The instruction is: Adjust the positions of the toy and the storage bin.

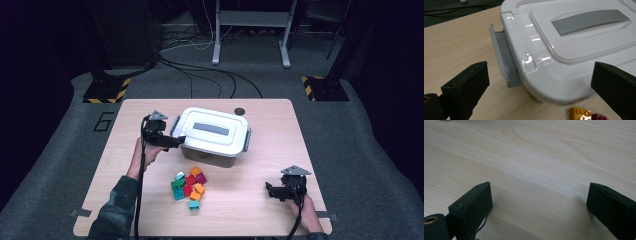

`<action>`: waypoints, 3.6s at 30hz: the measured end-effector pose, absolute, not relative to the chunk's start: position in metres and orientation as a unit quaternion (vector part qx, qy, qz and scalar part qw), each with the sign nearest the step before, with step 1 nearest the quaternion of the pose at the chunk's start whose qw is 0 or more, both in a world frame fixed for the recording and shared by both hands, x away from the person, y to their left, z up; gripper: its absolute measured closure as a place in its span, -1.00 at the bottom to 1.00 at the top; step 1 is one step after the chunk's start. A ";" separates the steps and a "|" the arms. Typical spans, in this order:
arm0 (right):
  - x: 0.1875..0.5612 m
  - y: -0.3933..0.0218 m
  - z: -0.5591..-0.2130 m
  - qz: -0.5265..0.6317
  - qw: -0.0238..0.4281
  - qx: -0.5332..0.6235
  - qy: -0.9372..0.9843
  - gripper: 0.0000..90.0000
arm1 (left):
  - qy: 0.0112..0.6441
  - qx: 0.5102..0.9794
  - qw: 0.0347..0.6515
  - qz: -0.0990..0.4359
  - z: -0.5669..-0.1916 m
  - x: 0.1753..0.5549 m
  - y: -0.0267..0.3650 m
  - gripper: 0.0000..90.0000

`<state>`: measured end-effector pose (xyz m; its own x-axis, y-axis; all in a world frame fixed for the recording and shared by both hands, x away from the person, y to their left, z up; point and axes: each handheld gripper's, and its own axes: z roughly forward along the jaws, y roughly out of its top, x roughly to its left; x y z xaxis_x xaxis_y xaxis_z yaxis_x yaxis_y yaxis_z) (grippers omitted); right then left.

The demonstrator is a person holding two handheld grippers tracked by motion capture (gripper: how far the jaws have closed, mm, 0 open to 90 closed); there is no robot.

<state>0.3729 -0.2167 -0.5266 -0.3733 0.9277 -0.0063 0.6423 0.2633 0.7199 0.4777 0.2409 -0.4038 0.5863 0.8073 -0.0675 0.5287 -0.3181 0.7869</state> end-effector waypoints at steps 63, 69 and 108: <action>0.442 -0.118 -0.388 0.398 0.173 0.337 0.836 -0.97 | 0.508 0.768 0.327 0.214 -0.531 0.380 0.317 -0.99; 0.457 -0.105 -0.385 0.397 0.162 0.330 0.841 -0.97 | 0.507 0.768 0.327 0.214 -0.531 0.380 0.317 -0.99; 0.522 -0.032 -0.381 0.344 0.135 0.305 0.878 0.08 | 0.508 0.767 0.329 0.212 -0.530 0.380 0.318 -0.97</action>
